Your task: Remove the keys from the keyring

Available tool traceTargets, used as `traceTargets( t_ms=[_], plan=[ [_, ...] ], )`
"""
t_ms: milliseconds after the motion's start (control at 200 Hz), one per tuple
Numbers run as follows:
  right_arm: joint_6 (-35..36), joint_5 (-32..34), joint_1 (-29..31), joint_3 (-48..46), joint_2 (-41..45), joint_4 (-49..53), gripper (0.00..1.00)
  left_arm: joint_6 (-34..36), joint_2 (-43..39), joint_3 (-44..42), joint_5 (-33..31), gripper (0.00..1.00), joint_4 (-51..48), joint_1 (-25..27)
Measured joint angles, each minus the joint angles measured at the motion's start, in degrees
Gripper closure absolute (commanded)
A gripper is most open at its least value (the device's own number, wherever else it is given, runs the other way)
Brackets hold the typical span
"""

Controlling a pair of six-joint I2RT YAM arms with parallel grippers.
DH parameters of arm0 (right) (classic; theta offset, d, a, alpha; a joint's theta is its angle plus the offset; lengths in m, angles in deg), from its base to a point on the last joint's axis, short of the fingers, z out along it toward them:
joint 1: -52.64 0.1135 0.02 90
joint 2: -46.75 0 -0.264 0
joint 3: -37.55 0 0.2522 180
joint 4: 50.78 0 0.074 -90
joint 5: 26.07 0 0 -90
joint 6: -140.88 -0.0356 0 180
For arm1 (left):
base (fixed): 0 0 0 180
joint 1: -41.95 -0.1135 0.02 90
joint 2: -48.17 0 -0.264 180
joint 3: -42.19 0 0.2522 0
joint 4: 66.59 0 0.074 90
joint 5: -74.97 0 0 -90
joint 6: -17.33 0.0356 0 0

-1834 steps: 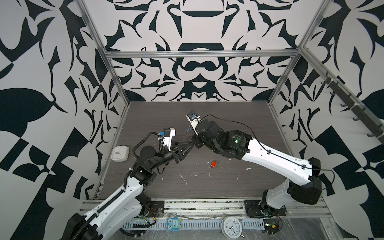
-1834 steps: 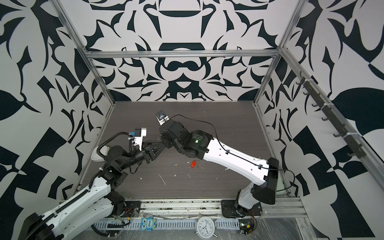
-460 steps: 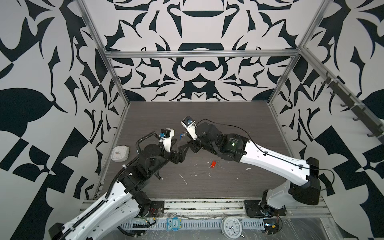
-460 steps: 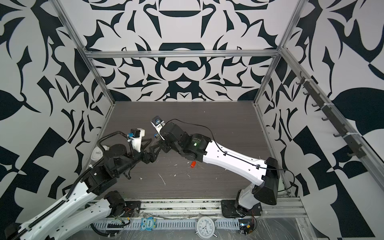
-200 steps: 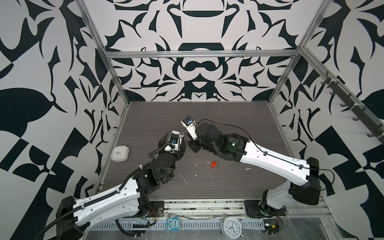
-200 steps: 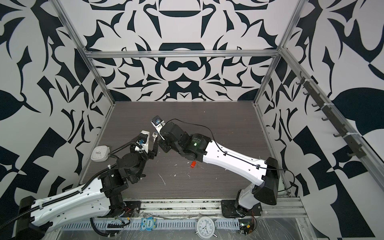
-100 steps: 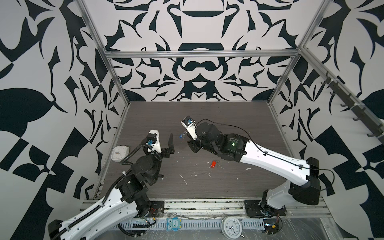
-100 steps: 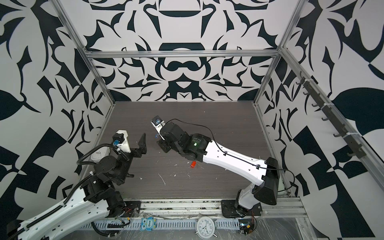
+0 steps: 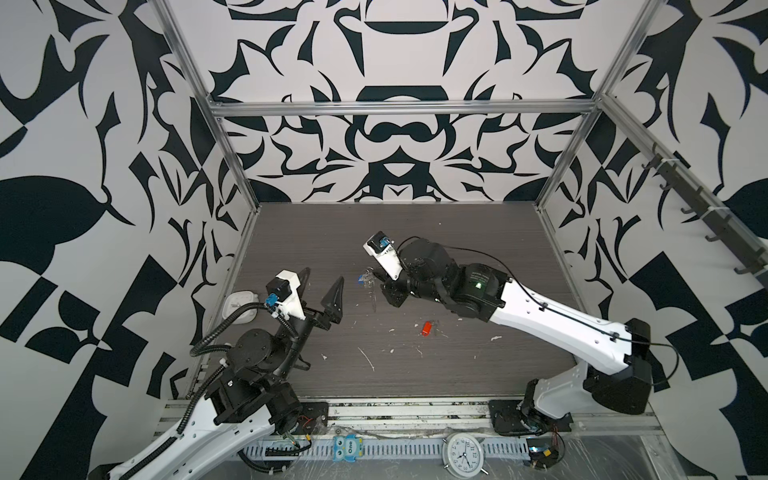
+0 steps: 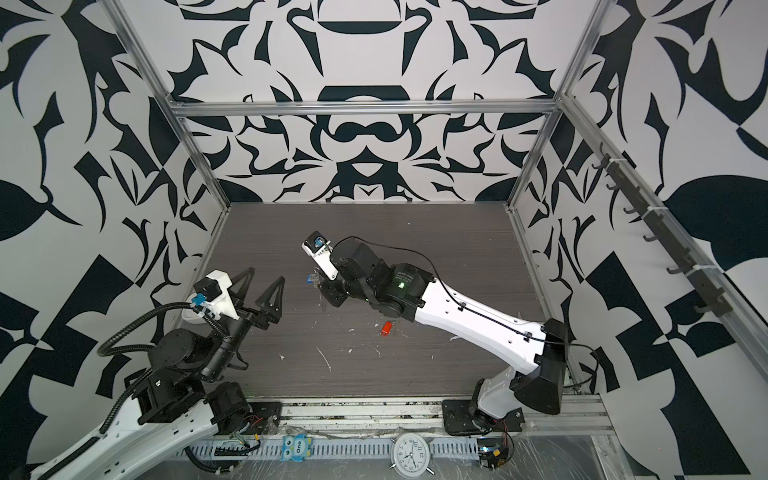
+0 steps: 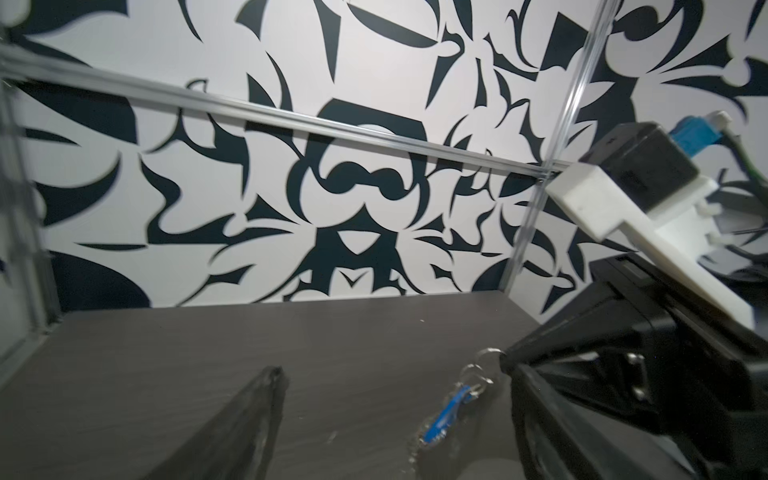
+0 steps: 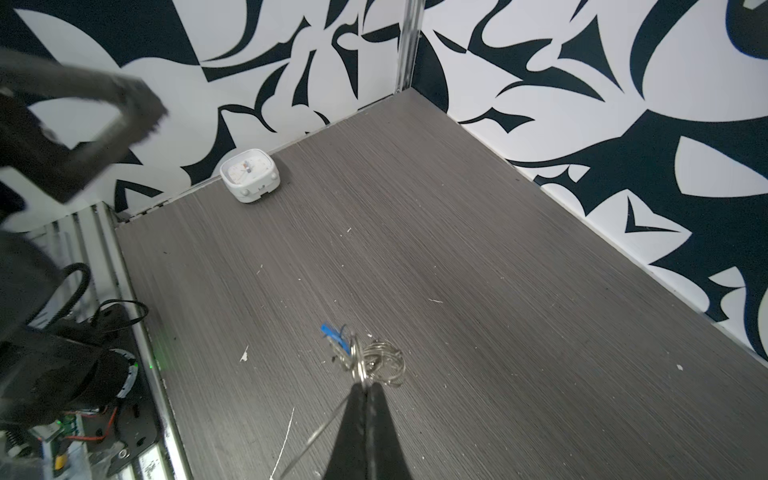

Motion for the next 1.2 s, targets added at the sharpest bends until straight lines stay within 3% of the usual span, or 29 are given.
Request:
traceTargets(
  t_ms=[300,695,885,1070,1200],
  plan=[
    [0.7,-13.9,-5.9,-5.1,8.7,-1.7,1.0,0.4,0.6,0.0,15.5,0.13,-0.7,0.0],
    [0.8,-21.4,-6.4,-7.6,10.7,-2.2,1.0,1.7,5.4,-0.2,29.0,0.13,5.4,-1.4],
    [0.8,-22.2,-6.4,-8.7,11.9,-2.3,1.0,-2.3,7.5,-0.2,37.2,0.14,8.6,-10.9],
    [0.6,-22.2,-6.4,-9.9,13.6,-2.6,1.0,-13.4,14.3,-0.5,54.5,0.25,19.7,-25.3],
    [0.4,-22.2,-6.4,-10.3,14.3,-3.1,1.0,-21.5,21.2,-0.8,65.3,0.28,29.1,-29.6]
  ],
)
